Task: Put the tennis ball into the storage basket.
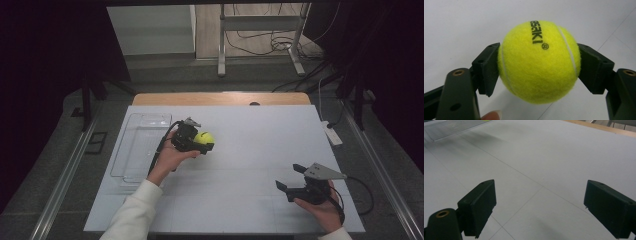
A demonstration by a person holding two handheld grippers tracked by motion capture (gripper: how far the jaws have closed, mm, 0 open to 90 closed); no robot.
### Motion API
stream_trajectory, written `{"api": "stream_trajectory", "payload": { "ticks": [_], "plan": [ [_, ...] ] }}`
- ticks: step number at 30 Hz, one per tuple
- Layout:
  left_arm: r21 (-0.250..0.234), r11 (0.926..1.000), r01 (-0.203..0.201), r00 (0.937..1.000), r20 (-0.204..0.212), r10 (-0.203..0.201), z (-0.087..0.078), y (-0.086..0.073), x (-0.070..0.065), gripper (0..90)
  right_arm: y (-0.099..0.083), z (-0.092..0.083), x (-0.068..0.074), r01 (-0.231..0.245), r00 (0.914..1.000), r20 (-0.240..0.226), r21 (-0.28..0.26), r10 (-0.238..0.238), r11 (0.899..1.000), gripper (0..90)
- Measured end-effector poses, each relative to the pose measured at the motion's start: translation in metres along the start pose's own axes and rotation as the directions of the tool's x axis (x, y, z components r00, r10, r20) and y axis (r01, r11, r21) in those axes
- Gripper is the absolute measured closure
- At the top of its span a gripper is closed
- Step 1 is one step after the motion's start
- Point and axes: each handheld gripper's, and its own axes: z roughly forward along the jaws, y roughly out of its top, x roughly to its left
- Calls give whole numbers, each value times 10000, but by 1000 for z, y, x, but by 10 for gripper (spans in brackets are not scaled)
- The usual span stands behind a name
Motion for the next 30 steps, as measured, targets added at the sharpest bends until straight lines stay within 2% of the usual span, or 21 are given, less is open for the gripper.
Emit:
{"api": "stream_trajectory", "payload": {
  "ticks": [20, 30],
  "plan": [
    [-610, 9981, -35, 10000, 56, 38, -15, -4, -4, 268, 0, 0, 1, -11, 10000, 56, 53, 11, 10000, 114],
    [-813, 9966, 91, 9999, 132, -81, -17, -7, -1, 268, -2, 2, 1, 29, 10000, 82, 152, -30, 9999, 114]
  ]
}}
